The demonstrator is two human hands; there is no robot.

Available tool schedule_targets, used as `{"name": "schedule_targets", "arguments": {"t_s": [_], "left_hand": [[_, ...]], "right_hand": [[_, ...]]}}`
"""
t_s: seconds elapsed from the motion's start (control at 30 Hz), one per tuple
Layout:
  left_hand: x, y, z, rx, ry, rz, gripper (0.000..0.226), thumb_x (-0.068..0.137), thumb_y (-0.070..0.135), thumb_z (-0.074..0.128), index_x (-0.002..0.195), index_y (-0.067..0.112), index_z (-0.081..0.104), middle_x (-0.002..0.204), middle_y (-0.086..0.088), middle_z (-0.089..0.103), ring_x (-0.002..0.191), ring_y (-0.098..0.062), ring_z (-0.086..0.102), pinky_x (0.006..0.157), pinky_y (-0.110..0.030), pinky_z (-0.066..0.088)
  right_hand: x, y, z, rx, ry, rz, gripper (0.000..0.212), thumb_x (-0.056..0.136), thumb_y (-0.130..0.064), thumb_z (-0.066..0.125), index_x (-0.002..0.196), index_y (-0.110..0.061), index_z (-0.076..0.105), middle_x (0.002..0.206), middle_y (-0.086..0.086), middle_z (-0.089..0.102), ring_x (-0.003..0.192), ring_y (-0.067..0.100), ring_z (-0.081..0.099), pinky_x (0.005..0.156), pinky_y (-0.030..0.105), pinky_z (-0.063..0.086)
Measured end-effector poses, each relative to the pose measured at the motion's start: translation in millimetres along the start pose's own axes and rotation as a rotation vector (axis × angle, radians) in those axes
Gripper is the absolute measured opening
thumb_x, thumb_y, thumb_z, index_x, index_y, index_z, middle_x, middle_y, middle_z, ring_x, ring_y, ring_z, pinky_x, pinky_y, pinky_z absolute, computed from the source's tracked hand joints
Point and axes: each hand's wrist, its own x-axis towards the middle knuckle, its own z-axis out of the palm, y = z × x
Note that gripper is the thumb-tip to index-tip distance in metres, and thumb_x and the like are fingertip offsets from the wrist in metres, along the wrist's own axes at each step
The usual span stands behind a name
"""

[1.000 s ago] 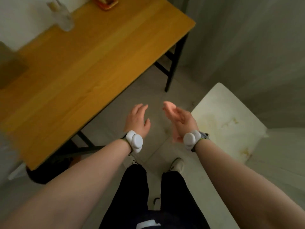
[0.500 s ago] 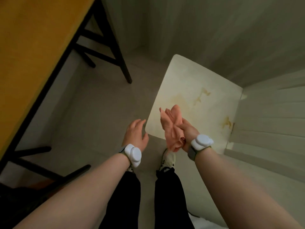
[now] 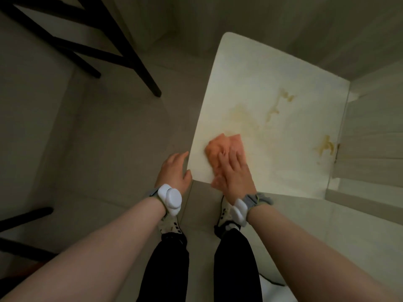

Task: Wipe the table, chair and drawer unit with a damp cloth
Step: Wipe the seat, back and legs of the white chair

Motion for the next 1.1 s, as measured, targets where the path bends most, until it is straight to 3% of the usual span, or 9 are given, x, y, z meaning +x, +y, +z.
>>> {"name": "schedule_targets", "arguments": {"t_s": [0.1, 0.23, 0.33, 0.43, 0.53, 0.7, 0.8, 0.93, 1.1], "left_hand": [[7.6, -7.3, 6.3, -0.031, -0.018, 0.001, 0.054, 0.088, 0.014, 0.053, 0.140, 0.010, 0.038, 0.139, -0.013, 0.046, 0.127, -0.028, 0.043, 0.105, -0.034, 0.034], [15.0, -15.4, 7.4, -0.114, 0.023, -0.059, 0.048, 0.093, 0.023, 0.047, 0.139, 0.016, 0.038, 0.132, -0.009, 0.054, 0.117, -0.027, 0.054, 0.091, -0.026, 0.040], [19.1, -21.2, 4.2, -0.166, 0.071, -0.073, 0.048, 0.091, 0.013, 0.046, 0.138, 0.020, 0.039, 0.128, -0.006, 0.057, 0.111, -0.026, 0.057, 0.082, -0.023, 0.039], [27.8, -25.8, -1.9, -0.122, 0.042, -0.109, 0.054, 0.090, 0.007, 0.045, 0.143, 0.012, 0.031, 0.135, -0.008, 0.051, 0.120, -0.026, 0.051, 0.094, -0.028, 0.041], [35.8, -24.1, -8.9, -0.131, 0.044, -0.105, 0.053, 0.091, 0.007, 0.044, 0.143, 0.011, 0.031, 0.138, -0.009, 0.049, 0.123, -0.026, 0.048, 0.100, -0.032, 0.039], [45.0, -14.9, -13.8, -0.152, 0.035, -0.063, 0.052, 0.092, 0.007, 0.044, 0.142, 0.012, 0.034, 0.138, -0.007, 0.049, 0.125, -0.023, 0.047, 0.101, -0.030, 0.037], [53.6, -8.9, -13.4, -0.141, 0.036, -0.032, 0.051, 0.092, 0.007, 0.045, 0.141, 0.010, 0.034, 0.138, -0.007, 0.049, 0.125, -0.024, 0.047, 0.101, -0.029, 0.036], [72.3, -2.6, -8.0, -0.089, 0.041, -0.001, 0.052, 0.091, 0.007, 0.046, 0.142, 0.009, 0.034, 0.140, -0.010, 0.046, 0.127, -0.025, 0.045, 0.103, -0.030, 0.034], [93.6, 19.8, -1.7, -0.127, 0.050, 0.050, 0.058, 0.090, 0.011, 0.049, 0.144, 0.015, 0.029, 0.144, -0.011, 0.040, 0.127, -0.026, 0.044, 0.103, -0.036, 0.039]], "right_hand": [[-1.4, -10.6, 21.5, -0.189, -0.006, -0.132, 0.070, 0.094, -0.027, 0.046, 0.150, -0.015, 0.007, 0.157, 0.016, 0.008, 0.144, 0.039, 0.001, 0.118, 0.049, 0.006], [4.0, -31.4, 40.6, -0.163, 0.063, -0.257, 0.075, 0.072, -0.014, 0.070, 0.141, -0.020, 0.042, 0.149, 0.015, 0.036, 0.136, 0.043, 0.030, 0.111, 0.054, 0.019], [40.8, -26.4, 28.9, -0.166, 0.047, -0.342, 0.059, 0.091, -0.031, 0.038, 0.148, -0.028, 0.024, 0.156, 0.007, 0.018, 0.142, 0.032, 0.004, 0.116, 0.046, 0.009], [88.9, -3.3, 0.8, -0.255, 0.044, -0.272, 0.059, 0.091, -0.035, 0.017, 0.150, -0.033, 0.006, 0.159, 0.004, 0.005, 0.144, 0.029, -0.006, 0.119, 0.044, 0.003], [105.3, 26.4, -21.2, -0.254, 0.087, -0.153, 0.064, 0.092, -0.036, 0.026, 0.150, -0.032, -0.003, 0.159, 0.005, 0.000, 0.145, 0.029, -0.008, 0.119, 0.047, 0.004], [41.1, 21.0, 1.1, -0.080, 0.176, 0.110, 0.061, 0.091, -0.017, 0.033, 0.150, -0.019, 0.017, 0.156, 0.021, 0.010, 0.143, 0.043, 0.002, 0.116, 0.054, 0.011], [20.3, -3.9, 18.1, -0.100, 0.126, 0.032, 0.062, 0.090, -0.023, 0.049, 0.147, -0.027, 0.026, 0.155, 0.021, 0.014, 0.140, 0.050, 0.004, 0.115, 0.057, 0.007], [67.5, -0.7, -2.7, -0.184, 0.091, -0.150, 0.056, 0.093, -0.033, 0.023, 0.146, -0.041, 0.005, 0.158, 0.010, 0.003, 0.142, 0.041, -0.007, 0.116, 0.051, -0.003], [144.0, 40.9, -51.4, -0.240, 0.144, -0.135, 0.073, 0.090, -0.038, 0.045, 0.149, -0.037, 0.003, 0.159, 0.010, -0.001, 0.145, 0.036, -0.006, 0.115, 0.044, -0.007]]}}
